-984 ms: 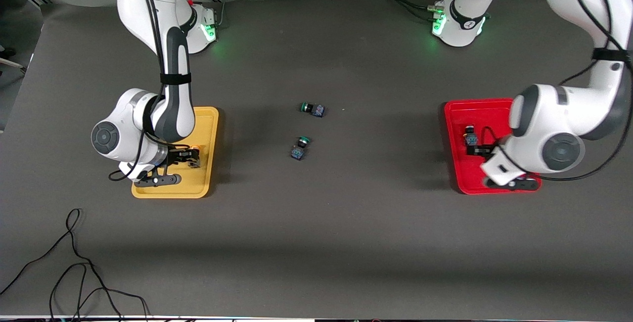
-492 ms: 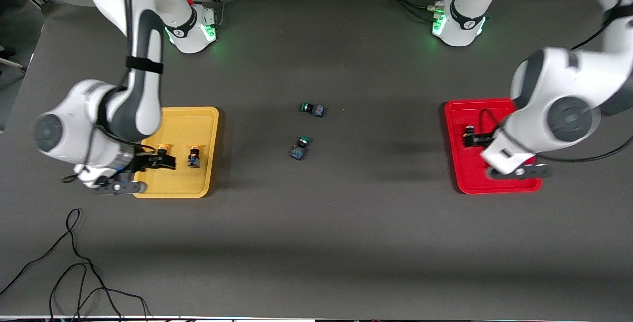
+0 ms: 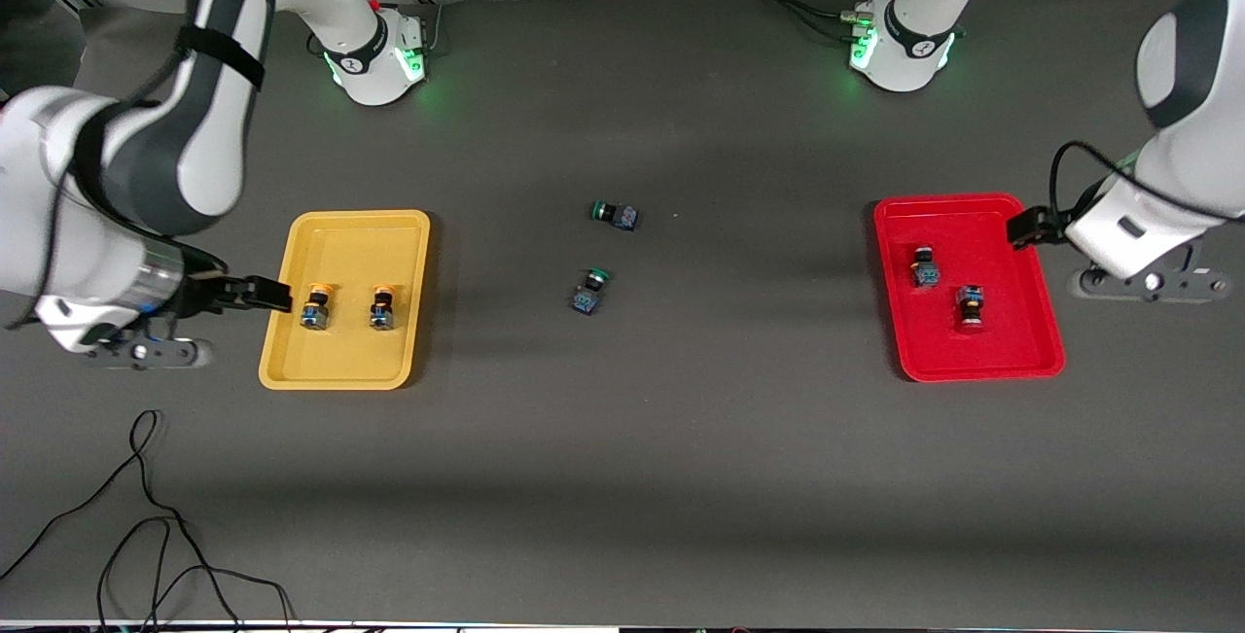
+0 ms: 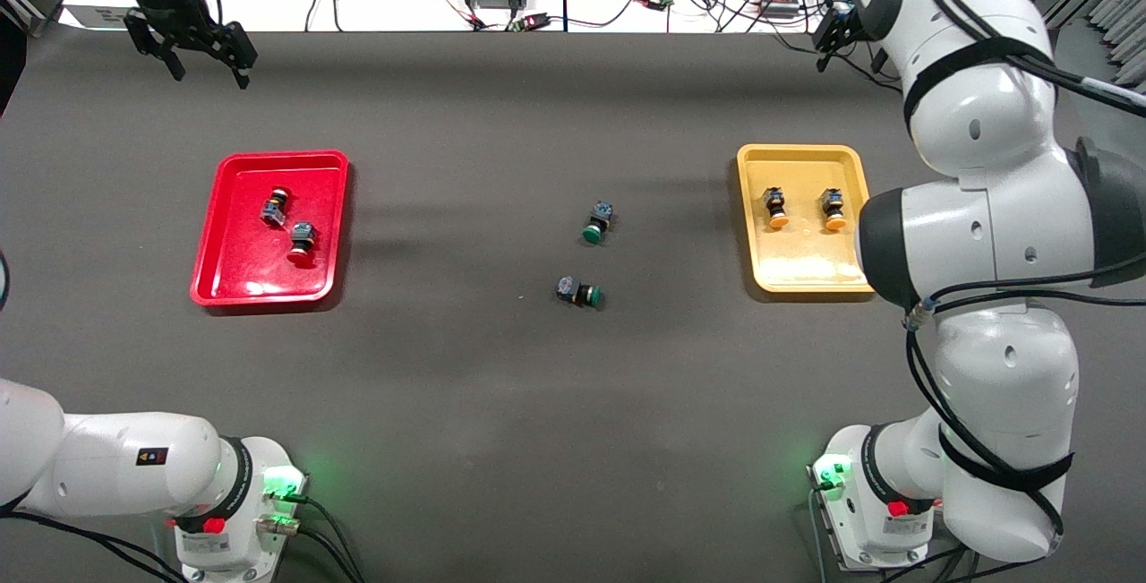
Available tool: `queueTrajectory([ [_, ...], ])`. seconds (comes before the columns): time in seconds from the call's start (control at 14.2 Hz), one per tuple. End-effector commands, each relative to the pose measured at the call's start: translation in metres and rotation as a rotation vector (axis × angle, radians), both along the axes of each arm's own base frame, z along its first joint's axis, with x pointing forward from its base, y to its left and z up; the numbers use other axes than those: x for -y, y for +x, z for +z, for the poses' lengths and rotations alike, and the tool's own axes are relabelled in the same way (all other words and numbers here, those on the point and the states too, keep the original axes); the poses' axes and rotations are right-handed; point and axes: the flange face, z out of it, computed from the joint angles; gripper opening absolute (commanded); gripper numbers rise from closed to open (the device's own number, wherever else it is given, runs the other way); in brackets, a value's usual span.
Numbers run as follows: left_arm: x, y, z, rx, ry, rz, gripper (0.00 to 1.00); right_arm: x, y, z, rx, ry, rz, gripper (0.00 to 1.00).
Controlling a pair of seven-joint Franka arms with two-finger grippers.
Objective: Place red and yellow buttons in trays
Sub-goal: 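Open both grippers and withdraw the arms from the trays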
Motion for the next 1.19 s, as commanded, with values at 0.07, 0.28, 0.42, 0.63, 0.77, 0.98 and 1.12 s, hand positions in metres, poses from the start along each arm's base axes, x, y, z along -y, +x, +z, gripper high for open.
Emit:
queueTrajectory([
  [0.07, 0.002, -0.010, 0.010, -0.026, -0.003, -0.020, 1.00, 0.000, -0.007, 0.047, 0.013, -0.050, -0.018, 1.00],
  [0.28, 0.002, -0.011, 0.012, -0.032, -0.002, -0.019, 1.00, 0.009, -0.013, 0.064, 0.029, -0.062, -0.042, 1.00],
  [0.42, 0.003, -0.013, 0.011, -0.046, -0.001, -0.021, 1.00, 0.020, -0.015, 0.067, 0.029, -0.054, -0.041, 1.00],
  [0.63, 0.003, -0.013, 0.011, -0.050, -0.011, -0.017, 1.00, 0.053, -0.019, 0.071, 0.045, -0.012, -0.062, 1.00],
  [0.77, 0.003, -0.014, 0.011, -0.052, -0.018, -0.014, 1.00, 0.066, -0.025, 0.071, 0.060, -0.013, -0.054, 1.00],
  [0.98, 0.005, -0.015, 0.013, -0.062, -0.018, -0.014, 1.00, 0.079, -0.034, 0.074, 0.078, 0.011, -0.059, 1.00],
  [1.12, 0.004, -0.016, 0.014, -0.064, -0.018, -0.013, 1.00, 0.083, -0.038, 0.076, 0.082, 0.004, -0.054, 1.00],
])
